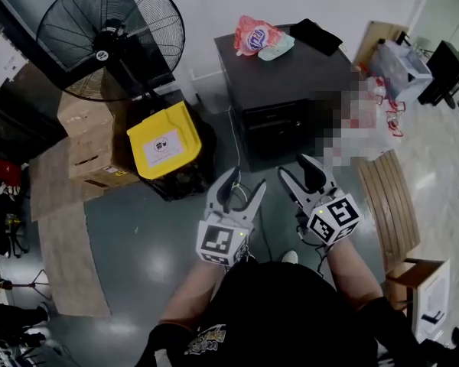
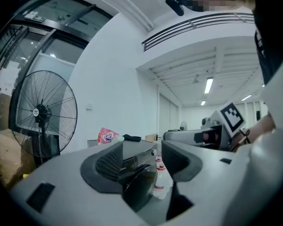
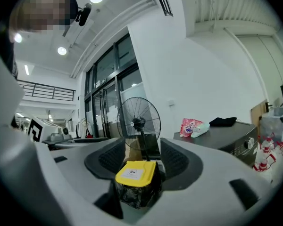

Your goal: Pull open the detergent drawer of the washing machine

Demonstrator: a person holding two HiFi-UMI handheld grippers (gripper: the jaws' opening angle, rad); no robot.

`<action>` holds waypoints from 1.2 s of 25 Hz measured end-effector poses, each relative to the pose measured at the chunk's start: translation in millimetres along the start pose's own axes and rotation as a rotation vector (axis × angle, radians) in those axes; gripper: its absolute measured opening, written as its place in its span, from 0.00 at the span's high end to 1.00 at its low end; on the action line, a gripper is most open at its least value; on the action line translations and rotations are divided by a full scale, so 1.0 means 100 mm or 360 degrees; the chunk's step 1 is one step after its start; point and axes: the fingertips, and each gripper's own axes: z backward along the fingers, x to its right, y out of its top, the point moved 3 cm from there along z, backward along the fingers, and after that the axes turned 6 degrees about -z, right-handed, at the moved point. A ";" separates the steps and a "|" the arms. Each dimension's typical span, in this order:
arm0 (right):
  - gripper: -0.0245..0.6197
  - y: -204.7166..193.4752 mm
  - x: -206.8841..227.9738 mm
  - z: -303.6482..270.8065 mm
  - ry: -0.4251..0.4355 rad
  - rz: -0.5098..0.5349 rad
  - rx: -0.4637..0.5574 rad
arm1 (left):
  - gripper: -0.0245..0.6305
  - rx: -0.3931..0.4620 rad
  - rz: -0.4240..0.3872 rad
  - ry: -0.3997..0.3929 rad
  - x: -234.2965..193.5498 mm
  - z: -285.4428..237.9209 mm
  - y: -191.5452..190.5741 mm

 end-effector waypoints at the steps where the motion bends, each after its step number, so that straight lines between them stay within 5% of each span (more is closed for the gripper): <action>1: 0.58 -0.01 0.00 -0.06 -0.0009 -0.0018 0.0003 | 0.60 0.0001 -0.0008 -0.0013 -0.05 -0.01 -0.01; 14: 0.50 -0.22 0.11 -0.79 -0.0165 -0.0275 0.0079 | 0.56 0.0009 -0.0087 -0.0210 -0.67 -0.05 -0.14; 30: 0.45 -0.55 0.85 -1.28 -0.0195 -0.0862 0.0142 | 0.56 -0.0021 -0.0046 -0.0167 -0.91 -0.38 -0.22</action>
